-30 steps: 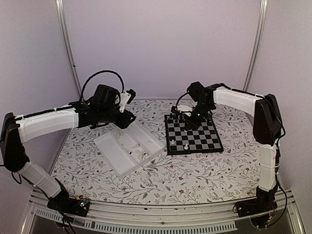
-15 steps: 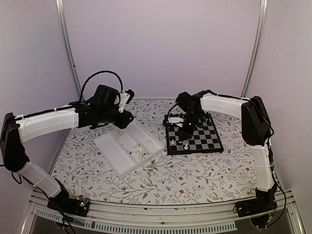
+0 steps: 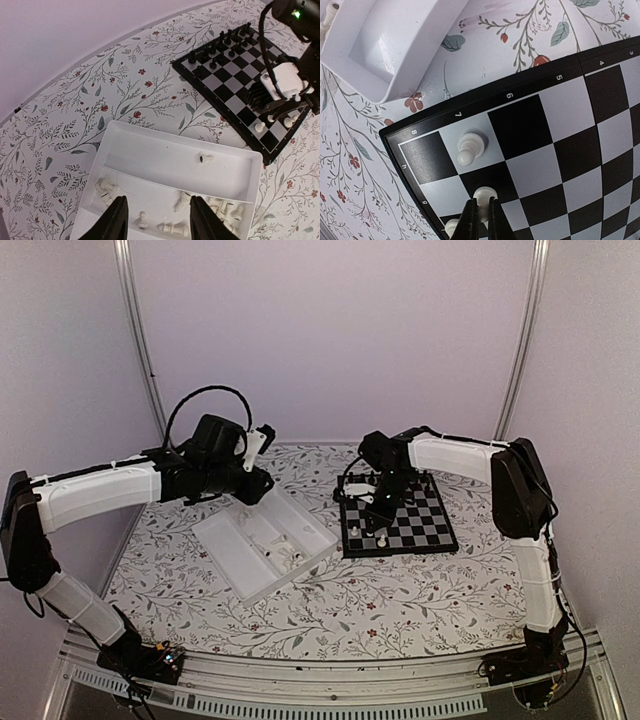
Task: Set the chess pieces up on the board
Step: Place the chess piece on the chessboard, then pick up the chess piece from the storage box.
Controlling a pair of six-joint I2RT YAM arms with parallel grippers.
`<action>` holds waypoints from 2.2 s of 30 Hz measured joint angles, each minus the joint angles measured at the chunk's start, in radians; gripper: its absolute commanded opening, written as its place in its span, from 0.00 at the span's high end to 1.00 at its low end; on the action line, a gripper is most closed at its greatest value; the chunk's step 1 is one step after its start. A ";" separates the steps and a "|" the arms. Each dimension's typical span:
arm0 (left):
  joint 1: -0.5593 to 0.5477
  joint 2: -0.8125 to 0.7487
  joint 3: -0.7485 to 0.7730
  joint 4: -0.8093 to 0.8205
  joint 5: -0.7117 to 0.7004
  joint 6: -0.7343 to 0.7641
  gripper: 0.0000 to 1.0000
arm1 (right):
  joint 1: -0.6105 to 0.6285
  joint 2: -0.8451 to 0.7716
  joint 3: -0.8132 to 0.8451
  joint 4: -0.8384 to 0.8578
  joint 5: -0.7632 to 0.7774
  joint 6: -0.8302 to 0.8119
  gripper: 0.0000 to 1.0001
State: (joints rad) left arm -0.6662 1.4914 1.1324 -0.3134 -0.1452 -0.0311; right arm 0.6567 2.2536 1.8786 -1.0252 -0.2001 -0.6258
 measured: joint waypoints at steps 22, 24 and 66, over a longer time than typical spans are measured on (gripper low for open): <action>0.000 0.014 0.000 -0.008 0.001 0.000 0.56 | 0.004 0.009 0.013 0.004 0.000 0.007 0.84; 0.000 0.015 0.000 -0.008 0.002 0.000 0.56 | 0.004 0.010 0.014 0.005 0.000 0.011 0.76; 0.006 0.510 0.180 -0.013 0.290 -0.258 0.71 | -0.249 -0.551 -0.552 0.474 -0.339 0.156 0.52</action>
State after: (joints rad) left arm -0.6601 2.0010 1.3125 -0.3267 0.1452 -0.2890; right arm 0.4076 1.7027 1.3270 -0.5510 -0.5392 -0.4702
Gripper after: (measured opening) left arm 0.294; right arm 0.477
